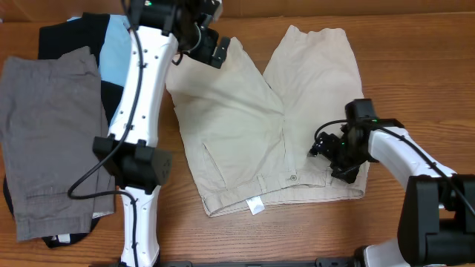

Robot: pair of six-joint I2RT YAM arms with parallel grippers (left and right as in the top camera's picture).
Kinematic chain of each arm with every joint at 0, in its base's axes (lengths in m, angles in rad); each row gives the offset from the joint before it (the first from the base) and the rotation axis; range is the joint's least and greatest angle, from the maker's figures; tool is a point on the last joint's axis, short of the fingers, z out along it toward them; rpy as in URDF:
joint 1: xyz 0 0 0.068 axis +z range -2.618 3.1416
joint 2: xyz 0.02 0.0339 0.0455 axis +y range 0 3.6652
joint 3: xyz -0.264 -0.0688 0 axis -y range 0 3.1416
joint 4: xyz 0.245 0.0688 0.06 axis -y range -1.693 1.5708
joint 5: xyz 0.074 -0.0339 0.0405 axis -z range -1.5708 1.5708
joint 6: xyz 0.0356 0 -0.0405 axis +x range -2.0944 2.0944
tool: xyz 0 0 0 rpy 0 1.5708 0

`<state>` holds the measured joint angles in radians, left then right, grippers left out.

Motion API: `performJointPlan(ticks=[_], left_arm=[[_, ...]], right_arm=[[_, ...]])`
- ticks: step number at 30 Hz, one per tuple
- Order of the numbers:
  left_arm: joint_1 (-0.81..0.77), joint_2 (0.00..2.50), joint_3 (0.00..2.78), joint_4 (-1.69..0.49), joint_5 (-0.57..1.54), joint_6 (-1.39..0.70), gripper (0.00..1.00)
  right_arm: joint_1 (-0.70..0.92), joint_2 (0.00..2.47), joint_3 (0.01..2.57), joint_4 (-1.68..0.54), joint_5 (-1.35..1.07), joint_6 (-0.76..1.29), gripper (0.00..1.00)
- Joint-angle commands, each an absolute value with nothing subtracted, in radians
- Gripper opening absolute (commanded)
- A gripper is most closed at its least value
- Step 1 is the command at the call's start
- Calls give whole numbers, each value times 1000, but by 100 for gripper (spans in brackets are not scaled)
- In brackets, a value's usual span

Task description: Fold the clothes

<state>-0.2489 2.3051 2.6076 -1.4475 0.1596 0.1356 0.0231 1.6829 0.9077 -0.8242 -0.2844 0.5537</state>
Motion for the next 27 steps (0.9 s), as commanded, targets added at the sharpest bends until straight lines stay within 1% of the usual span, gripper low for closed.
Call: performJointPlan(ticks=[1, 10, 15, 19, 23, 27], left_arm=[[-276, 2349, 2616, -1431, 161, 158, 100], [-304, 2369, 2613, -1382, 161, 161, 100], [-305, 2370, 2613, -1364, 161, 161, 100], [-305, 2370, 2613, -1350, 163, 161, 100], [-307, 2372, 2613, -1324, 208, 161, 100], [-322, 2399, 2613, -1274, 237, 162, 100]], right_arm=[[-71, 1724, 850, -815, -230, 531, 90], [-252, 1724, 850, -780, -226, 444, 91], [-365, 1724, 850, -760, -184, 436, 91], [-488, 1724, 852, -732, -166, 388, 92], [-633, 1724, 875, -701, -163, 367, 91], [-727, 1724, 939, -735, -166, 320, 92]])
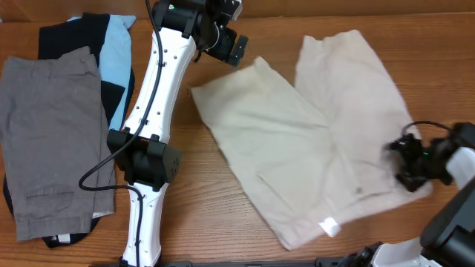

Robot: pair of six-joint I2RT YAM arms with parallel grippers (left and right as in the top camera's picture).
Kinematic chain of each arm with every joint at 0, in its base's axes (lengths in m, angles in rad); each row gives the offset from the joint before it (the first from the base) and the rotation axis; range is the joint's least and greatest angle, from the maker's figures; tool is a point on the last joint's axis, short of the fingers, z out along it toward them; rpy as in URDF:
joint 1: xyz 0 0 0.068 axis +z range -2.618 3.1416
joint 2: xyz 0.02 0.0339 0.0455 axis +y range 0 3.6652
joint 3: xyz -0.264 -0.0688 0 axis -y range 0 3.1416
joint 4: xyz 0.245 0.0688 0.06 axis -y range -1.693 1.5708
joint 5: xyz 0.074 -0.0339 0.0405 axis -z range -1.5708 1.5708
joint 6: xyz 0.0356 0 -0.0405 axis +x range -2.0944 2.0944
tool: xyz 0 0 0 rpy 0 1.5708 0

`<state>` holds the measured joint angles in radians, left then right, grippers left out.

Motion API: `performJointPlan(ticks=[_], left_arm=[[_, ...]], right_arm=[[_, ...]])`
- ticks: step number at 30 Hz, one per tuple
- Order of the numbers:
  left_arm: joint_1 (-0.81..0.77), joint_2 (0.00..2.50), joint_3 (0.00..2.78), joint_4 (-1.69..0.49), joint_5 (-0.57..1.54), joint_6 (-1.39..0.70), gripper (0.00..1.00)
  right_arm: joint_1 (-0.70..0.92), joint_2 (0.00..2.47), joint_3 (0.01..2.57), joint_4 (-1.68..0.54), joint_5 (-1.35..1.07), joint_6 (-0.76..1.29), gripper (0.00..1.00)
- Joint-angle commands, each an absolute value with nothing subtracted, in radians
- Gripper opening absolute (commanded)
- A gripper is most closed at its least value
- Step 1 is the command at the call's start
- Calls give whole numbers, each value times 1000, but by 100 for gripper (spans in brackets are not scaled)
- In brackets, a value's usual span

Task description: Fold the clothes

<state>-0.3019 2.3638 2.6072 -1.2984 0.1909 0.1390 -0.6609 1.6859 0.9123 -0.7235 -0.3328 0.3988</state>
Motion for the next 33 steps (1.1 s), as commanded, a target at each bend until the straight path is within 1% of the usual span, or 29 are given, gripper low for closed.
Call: performJointPlan(ticks=[1, 4, 6, 8, 12, 16, 19, 25, 28, 30, 31, 33], left_arm=[[-329, 2410, 2613, -1256, 242, 161, 100], [-356, 2461, 2613, -1198, 255, 164, 100], [-377, 2499, 2613, -1156, 268, 186, 100], [-400, 2534, 2613, -1109, 284, 215, 100], [-466, 2591, 2613, -949, 368, 274, 100], [-532, 2627, 2613, -801, 361, 272, 100], [-581, 2650, 2613, -719, 355, 231, 100], [-658, 2730, 2613, -600, 349, 179, 100], [-691, 2774, 2613, -568, 369, 175, 93], [-707, 2796, 2613, -554, 371, 174, 85], [-714, 2809, 2613, -543, 371, 165, 83], [-723, 2823, 2613, -519, 371, 147, 83]], right_arm=[[-741, 1724, 969, -765, -186, 299, 93], [-748, 1723, 1077, -874, -227, 278, 95], [-726, 1719, 1156, -942, -232, 266, 98], [-690, 1711, 1238, -1008, -234, 248, 100], [-594, 1693, 1411, -1135, -234, 234, 100], [-536, 1679, 1479, -1162, -234, 235, 100], [-511, 1675, 1488, -1160, -234, 236, 100], [-506, 1676, 1488, -1157, -233, 235, 100], [-512, 1676, 1488, -1147, -233, 234, 100], [-513, 1676, 1488, -1140, -233, 235, 100], [-513, 1676, 1488, -1137, -233, 235, 100], [-513, 1676, 1488, -1131, -233, 235, 100]])
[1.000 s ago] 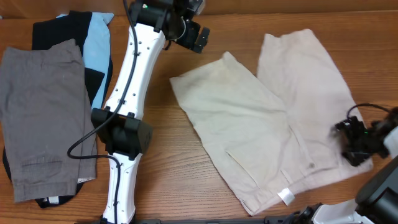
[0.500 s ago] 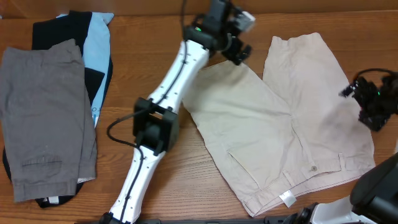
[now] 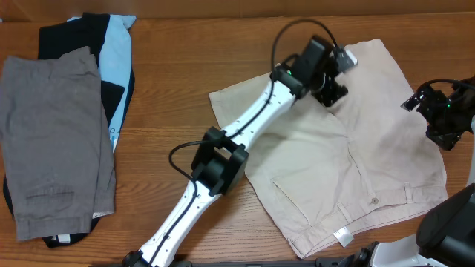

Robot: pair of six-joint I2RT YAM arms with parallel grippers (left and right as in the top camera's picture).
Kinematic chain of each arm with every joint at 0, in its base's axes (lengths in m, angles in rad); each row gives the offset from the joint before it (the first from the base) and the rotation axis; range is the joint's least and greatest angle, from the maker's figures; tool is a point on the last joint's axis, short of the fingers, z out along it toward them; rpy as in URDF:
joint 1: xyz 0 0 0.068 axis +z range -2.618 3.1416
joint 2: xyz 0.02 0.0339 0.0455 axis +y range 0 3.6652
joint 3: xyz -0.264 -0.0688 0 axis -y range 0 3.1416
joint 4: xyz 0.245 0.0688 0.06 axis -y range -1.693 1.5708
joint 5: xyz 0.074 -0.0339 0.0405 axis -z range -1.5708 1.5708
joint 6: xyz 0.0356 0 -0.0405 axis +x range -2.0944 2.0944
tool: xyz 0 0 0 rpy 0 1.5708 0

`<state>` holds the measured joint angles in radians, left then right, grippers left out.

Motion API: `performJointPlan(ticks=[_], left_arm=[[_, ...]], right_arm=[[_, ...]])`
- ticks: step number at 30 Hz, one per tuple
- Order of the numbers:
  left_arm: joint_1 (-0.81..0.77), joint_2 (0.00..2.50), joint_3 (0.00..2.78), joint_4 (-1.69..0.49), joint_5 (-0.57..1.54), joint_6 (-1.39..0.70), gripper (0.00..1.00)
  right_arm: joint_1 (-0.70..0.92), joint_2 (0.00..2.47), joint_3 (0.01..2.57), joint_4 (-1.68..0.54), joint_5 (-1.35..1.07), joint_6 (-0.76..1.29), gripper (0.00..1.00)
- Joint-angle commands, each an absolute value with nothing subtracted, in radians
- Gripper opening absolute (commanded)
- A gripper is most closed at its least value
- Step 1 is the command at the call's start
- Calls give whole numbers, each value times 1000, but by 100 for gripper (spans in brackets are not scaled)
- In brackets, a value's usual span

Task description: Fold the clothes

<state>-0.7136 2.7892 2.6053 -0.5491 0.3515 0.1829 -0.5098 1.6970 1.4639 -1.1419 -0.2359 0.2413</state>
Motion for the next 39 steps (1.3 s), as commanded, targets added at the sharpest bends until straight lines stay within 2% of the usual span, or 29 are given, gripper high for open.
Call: performJointPlan(ticks=[1, 8, 14, 21, 25, 31, 37, 39], left_arm=[[-726, 2826, 2613, -506, 370, 136, 84], [-730, 2864, 2613, -466, 365, 89, 90], [-695, 2876, 2613, -567, 363, 90, 96], [-584, 2876, 2613, -654, 402, 89, 99], [-513, 2877, 2613, -680, 500, 62, 98], [-436, 2877, 2613, -674, 481, 10, 91], [-435, 2876, 2671, -672, 520, 27, 86], [-459, 2876, 2709, -667, 525, 30, 82]], right_arm=[[-513, 1676, 1488, -1129, -234, 235, 100], [-511, 1676, 1488, -1131, -234, 234, 100], [-511, 1676, 1488, -1135, -234, 234, 100], [-509, 1676, 1487, -1149, -234, 235, 100], [-509, 1676, 1487, -1150, -241, 235, 100], [-509, 1676, 1487, -1151, -242, 235, 100], [-509, 1676, 1487, -1136, -241, 235, 100], [-509, 1676, 1487, -1131, -242, 235, 100]])
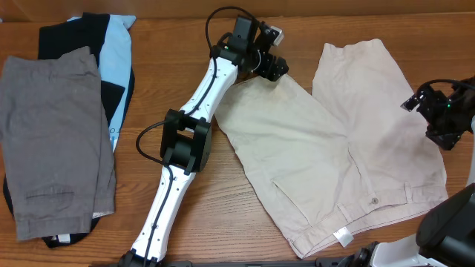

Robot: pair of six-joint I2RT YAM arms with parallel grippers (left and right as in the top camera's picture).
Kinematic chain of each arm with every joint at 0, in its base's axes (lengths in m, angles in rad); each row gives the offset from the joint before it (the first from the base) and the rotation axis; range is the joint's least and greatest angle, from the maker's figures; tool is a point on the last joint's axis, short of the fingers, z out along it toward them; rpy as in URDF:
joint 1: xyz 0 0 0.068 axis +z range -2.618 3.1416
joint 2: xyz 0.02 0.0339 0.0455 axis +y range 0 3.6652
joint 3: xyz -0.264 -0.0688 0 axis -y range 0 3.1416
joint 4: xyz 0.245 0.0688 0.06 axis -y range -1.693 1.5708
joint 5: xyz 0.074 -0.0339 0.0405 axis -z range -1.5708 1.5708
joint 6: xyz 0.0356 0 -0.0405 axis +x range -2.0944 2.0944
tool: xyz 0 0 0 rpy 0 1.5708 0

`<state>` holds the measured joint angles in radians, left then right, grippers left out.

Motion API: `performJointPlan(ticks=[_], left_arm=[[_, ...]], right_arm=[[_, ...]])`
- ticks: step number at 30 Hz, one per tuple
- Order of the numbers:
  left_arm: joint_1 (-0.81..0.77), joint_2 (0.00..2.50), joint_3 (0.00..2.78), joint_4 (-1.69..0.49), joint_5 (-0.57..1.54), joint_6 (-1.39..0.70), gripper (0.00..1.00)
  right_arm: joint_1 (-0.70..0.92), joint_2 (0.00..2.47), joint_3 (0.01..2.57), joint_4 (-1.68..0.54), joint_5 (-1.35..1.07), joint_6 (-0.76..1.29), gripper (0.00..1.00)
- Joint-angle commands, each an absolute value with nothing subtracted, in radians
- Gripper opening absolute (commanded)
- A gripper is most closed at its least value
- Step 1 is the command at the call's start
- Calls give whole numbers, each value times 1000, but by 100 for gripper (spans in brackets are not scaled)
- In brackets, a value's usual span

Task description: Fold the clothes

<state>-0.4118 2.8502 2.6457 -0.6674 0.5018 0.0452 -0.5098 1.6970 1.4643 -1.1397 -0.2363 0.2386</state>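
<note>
Beige shorts [334,163] lie spread on the wooden table, waistband toward the lower right and both legs pointing up and left. My left gripper [270,68] sits at the top hem of the left leg [274,126]; the overhead view does not show how its jaws stand. At the shorts' right edge, beside the right leg [371,96], is my right gripper [436,119]. It is dark, and its state is unclear.
A pile of clothes fills the left side of the table: grey shorts [52,141] on top of a black garment [63,33] and a light blue one [117,52]. The left arm [200,104] stretches diagonally across the middle.
My left gripper has moved from between the two legs up and left to the left leg's hem. The left leg now lies a little apart from the right one. The right gripper has not moved.
The shorts first lay mid-table, left gripper at a leg hem and right gripper at the waistband. Then they were shifted right and turned. Later they lay flatter at the right, with the left gripper between the legs. It is now at the left hem.
</note>
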Motion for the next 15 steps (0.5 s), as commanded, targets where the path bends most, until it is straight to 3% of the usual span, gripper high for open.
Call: performJointPlan(ticks=[1, 4, 5, 6, 7, 12, 15], left_arm=[[-474, 2876, 2728, -667, 525, 30, 80], [-524, 2876, 2748, -653, 517, 81, 71], [-545, 2876, 2748, -644, 497, 96, 62], [-575, 2876, 2748, -631, 437, 100, 40], [-617, 2877, 2737, -612, 340, 113, 30], [-707, 2888, 2674, -511, 199, 154, 47], [-724, 2915, 2660, -485, 189, 153, 49]], right_arm=[[-509, 1676, 1487, -1129, -242, 235, 100], [-509, 1676, 1487, -1126, -242, 235, 100], [-509, 1676, 1487, -1126, -242, 235, 100], [-509, 1676, 1487, -1124, -242, 235, 100], [-509, 1676, 1487, -1124, -242, 235, 100], [-509, 1676, 1487, -1124, -249, 235, 100], [-509, 1676, 1487, -1124, -257, 235, 100]])
